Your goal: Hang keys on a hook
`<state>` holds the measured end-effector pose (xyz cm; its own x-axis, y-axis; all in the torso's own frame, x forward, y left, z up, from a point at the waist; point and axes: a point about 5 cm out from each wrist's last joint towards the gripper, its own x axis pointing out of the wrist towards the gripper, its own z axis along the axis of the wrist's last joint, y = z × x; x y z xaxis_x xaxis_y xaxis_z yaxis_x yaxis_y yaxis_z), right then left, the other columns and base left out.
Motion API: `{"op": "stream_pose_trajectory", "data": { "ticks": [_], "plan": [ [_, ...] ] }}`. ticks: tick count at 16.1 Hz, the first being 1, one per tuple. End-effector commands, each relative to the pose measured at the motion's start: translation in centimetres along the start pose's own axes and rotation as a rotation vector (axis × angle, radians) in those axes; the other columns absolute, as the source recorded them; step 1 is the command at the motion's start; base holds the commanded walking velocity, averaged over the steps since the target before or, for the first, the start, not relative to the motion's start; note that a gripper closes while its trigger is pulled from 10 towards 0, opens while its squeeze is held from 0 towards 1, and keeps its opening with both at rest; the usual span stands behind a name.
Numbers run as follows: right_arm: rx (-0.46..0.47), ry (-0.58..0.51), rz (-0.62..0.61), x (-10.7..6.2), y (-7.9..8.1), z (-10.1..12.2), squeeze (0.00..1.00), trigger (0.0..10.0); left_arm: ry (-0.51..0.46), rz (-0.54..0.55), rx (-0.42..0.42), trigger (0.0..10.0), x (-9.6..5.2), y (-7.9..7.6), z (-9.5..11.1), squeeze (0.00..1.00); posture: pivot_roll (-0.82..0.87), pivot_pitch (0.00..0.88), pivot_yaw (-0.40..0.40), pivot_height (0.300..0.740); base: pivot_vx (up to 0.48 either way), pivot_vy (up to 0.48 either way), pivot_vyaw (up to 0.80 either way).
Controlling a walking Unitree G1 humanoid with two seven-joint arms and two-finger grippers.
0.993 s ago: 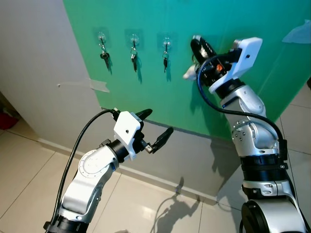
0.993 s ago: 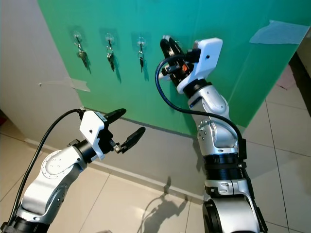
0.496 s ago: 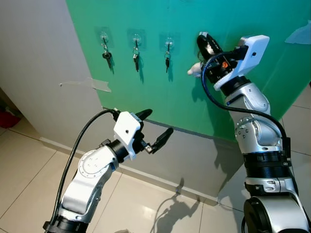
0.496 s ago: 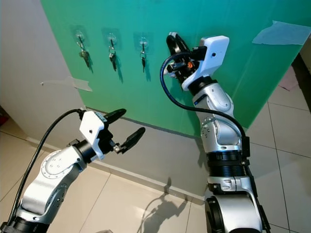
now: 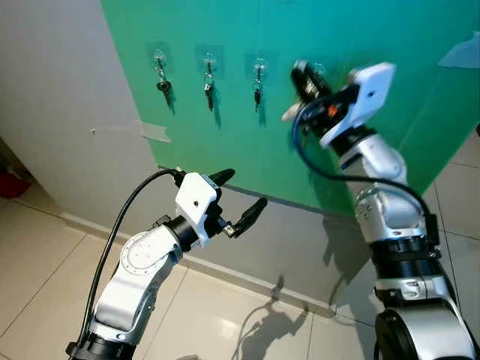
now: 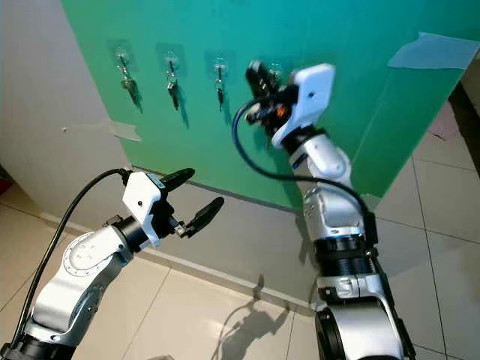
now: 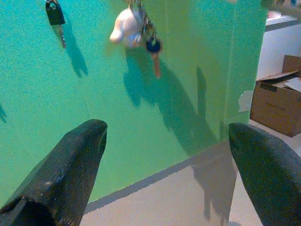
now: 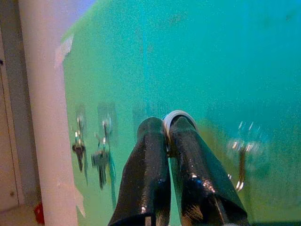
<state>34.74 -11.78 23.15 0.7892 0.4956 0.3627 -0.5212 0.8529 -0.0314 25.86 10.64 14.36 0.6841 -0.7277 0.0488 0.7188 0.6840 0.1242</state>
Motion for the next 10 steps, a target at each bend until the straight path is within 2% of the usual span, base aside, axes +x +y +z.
{"op": "stream_pose_trajectory", "data": {
  "ticks": [1,7,10],
  "plan": [
    [-0.017,0.016,0.005,-0.2,0.0,-0.5,0.0,10.0,0.028,-0.002,0.008,10.0,-0.3,0.1,-0.4,0.0,-0.03,0.0,0.042,0.74,0.0,0.0,0.0],
    [-0.031,0.068,-0.035,-1.0,-0.5,-1.8,0.0,10.0,0.032,-0.011,0.012,10.0,-0.3,0.0,-0.4,0.0,-0.03,0.0,0.049,0.74,0.0,0.0,0.0],
    [-0.041,0.025,-0.039,-0.8,-0.7,-0.6,0.0,10.0,0.032,-0.015,0.015,10.0,-0.2,0.1,-0.4,0.0,-0.03,0.0,0.051,0.74,0.0,0.0,0.0]
  ]
}}
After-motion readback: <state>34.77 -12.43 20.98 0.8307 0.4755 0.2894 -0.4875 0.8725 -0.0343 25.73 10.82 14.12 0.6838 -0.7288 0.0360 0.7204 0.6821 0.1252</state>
